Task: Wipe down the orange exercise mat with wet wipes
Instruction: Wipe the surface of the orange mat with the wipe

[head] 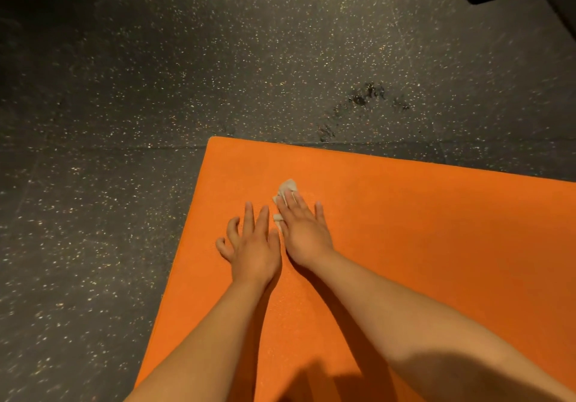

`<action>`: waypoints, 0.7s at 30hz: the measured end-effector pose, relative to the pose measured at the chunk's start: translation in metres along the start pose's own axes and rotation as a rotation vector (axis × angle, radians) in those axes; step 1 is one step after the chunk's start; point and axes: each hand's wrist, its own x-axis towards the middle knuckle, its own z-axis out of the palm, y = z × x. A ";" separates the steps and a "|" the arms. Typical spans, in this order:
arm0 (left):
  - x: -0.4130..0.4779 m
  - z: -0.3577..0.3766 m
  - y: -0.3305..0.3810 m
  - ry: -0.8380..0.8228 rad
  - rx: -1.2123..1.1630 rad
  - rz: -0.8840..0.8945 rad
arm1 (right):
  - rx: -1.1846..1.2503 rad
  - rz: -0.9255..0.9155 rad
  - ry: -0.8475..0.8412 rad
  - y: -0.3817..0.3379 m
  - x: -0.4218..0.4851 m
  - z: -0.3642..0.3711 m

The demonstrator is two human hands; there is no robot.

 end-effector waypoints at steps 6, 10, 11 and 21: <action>0.008 0.001 0.006 -0.021 -0.004 -0.052 | 0.008 0.439 0.162 0.070 -0.007 -0.018; 0.011 -0.001 0.010 -0.021 -0.029 -0.073 | 0.054 0.286 0.123 0.037 0.017 -0.014; 0.013 -0.003 0.011 -0.019 -0.037 -0.084 | 0.039 0.180 0.088 0.024 0.024 -0.011; 0.064 -0.009 0.036 -0.035 -0.018 -0.062 | 0.022 0.454 0.166 0.089 0.033 -0.045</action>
